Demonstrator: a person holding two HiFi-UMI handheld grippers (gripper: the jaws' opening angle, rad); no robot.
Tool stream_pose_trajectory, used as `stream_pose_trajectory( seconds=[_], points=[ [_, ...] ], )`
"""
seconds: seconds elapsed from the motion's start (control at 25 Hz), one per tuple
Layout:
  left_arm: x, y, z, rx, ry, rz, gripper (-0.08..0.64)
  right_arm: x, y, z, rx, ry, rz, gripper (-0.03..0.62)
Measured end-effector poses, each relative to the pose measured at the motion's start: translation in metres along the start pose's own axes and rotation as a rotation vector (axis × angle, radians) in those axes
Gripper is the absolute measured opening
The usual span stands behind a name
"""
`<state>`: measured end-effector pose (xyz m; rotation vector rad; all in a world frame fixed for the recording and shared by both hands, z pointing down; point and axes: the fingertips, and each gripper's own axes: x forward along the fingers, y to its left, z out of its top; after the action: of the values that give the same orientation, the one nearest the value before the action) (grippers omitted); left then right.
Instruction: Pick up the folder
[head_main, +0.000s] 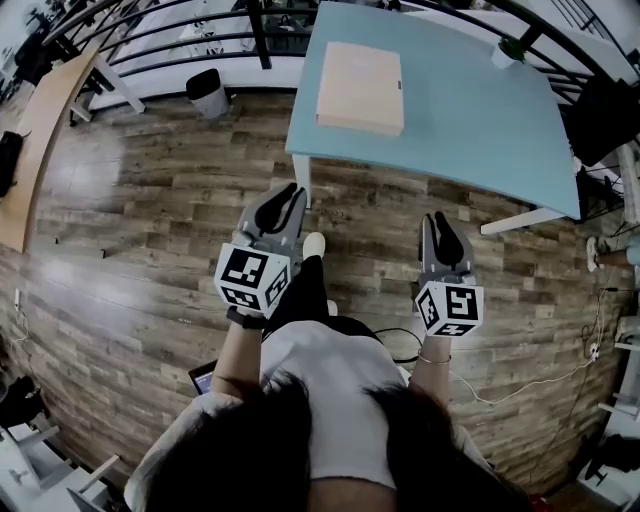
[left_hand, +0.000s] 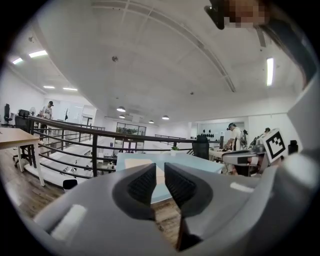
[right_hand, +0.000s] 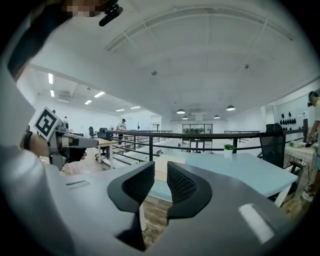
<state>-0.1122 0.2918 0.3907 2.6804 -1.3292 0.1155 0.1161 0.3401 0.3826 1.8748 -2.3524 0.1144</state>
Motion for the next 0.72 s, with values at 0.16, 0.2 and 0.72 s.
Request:
stream_pose_trajectory(
  seconds=[0.16,0.2,0.72],
  points=[
    [0.036,0.024,0.006,-0.001,0.0,-0.001,0.06,0.04,-0.01,0.005,0.007,0.001,0.003,0.066],
    [0.046,0.031,0.008,-0.001,-0.001,-0.002,0.061,0.051,-0.014,0.008,0.008,0.0,0.001,0.066],
    [0.163,0.126,0.053,0.01,-0.009,-0.043,0.071,0.194,-0.038,0.043,0.029,-0.002,-0.024,0.067]
  ],
)
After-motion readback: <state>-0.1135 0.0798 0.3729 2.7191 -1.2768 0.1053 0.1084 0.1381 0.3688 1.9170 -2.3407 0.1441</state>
